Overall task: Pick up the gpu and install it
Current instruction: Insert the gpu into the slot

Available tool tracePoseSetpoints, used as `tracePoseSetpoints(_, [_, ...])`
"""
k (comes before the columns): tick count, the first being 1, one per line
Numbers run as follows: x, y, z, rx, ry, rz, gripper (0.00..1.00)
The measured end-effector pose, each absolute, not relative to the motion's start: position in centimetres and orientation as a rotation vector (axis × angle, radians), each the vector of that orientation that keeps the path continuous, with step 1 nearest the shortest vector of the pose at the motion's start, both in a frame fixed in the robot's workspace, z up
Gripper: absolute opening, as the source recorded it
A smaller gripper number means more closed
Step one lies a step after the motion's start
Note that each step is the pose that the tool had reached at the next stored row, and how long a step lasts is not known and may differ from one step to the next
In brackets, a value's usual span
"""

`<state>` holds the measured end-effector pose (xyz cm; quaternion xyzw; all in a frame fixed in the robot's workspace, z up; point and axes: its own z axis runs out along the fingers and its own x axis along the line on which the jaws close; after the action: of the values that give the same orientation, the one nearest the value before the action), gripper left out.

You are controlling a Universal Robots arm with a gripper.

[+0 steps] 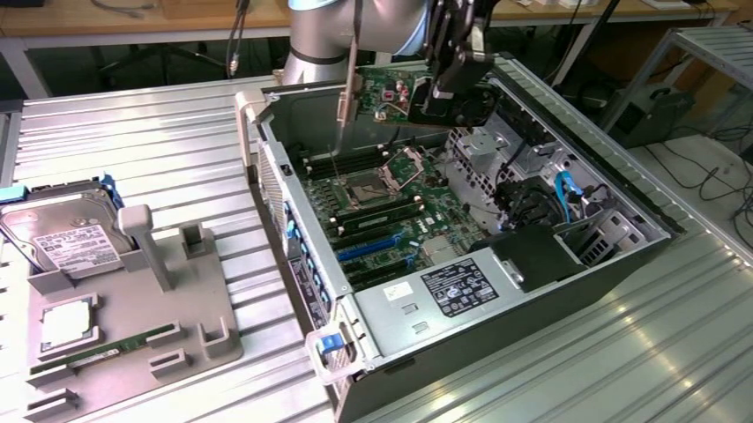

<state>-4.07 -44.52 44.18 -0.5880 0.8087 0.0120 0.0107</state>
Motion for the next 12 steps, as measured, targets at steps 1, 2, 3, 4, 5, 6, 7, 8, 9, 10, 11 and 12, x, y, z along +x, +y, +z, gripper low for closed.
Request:
tracePoseSetpoints(1, [-4.08, -44.52, 44.18, -1.859, 2.506, 0.038, 0.27])
tracePoseSetpoints(2, [-4.08, -44.52, 44.18, -1.877, 2.493, 0.038, 0.27])
tracePoseSetpoints(3, [-4.09, -44.53, 44.18, -1.896, 2.478, 0.038, 0.27])
tracePoseSetpoints(4, [-4.1, -44.54, 44.18, -1.911, 2.467, 0.039, 0.27])
tracePoseSetpoints(5, [-4.11, -44.56, 44.18, -1.929, 2.454, 0.039, 0.27])
tracePoseSetpoints(6, [-4.12, -44.56, 44.18, -1.939, 2.445, 0.039, 0.27])
tracePoseSetpoints(7, [-4.13, -44.56, 44.18, -1.955, 2.433, 0.039, 0.27])
tracePoseSetpoints(8, [-4.13, -44.56, 44.18, -1.967, 2.423, 0.039, 0.27])
tracePoseSetpoints(9, [-4.14, -44.56, 44.18, -1.981, 2.412, 0.039, 0.27])
tracePoseSetpoints(10, [-4.14, -44.56, 44.18, -1.995, 2.401, 0.04, 0.27])
tracePoseSetpoints(11, [-4.14, -44.56, 44.18, -2.013, 2.387, 0.04, 0.27])
tracePoseSetpoints(12, [-4.15, -44.56, 44.18, -2.027, 2.374, 0.04, 0.27])
